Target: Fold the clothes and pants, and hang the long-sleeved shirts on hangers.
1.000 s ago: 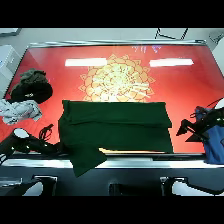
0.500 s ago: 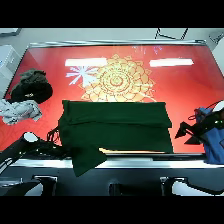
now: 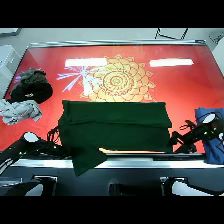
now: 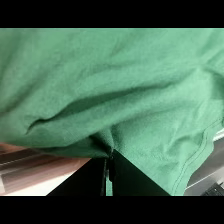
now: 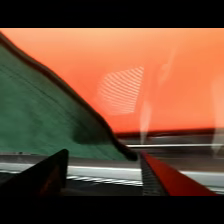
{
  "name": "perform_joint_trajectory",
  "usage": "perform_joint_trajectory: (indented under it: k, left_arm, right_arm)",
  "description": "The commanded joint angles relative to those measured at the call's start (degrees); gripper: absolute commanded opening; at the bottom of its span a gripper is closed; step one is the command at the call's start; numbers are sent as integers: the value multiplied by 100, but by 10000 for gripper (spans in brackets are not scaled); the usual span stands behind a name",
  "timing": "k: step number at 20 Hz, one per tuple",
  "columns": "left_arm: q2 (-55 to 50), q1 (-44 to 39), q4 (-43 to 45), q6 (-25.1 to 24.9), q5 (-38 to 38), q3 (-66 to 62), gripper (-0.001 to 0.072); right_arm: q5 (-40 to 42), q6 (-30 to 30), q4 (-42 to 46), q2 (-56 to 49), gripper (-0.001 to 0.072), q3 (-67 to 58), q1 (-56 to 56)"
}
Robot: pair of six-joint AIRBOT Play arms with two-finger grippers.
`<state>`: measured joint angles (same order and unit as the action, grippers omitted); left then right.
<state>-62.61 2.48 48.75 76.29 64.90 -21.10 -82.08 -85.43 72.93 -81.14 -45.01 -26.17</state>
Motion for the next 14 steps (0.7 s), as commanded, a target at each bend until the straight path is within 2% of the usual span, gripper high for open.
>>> perform_joint_trajectory:
  k: [1,2,3,5,7,10,12,14]
  left_arm:
    - [22,4,-11,2,17,-79,24]
    - [22,28,-9,2,31,-151,24]
    - [28,83,9,-2,96,-247,23]
    - [28,267,282,0,424,-695,23]
    - [26,485,483,57,664,-1432,23]
    - [-192,560,459,177,256,-2743,22]
    - [-815,439,393,181,234,-3635,23]
    - [-1615,337,396,243,199,-4459,22]
  right_arm:
    - [426,76,-437,-13,388,284,2]
    - [372,136,-439,-11,203,295,0]
    - [282,190,-442,4,48,269,0]
    - [120,494,-612,46,46,-9,0]
    - [-50,455,-927,57,43,-699,2]
    - [129,70,-1165,-33,42,-1873,184]
    - [501,-79,-1156,-367,43,-2612,564]
    - [942,-520,-1038,-898,44,-3259,828]
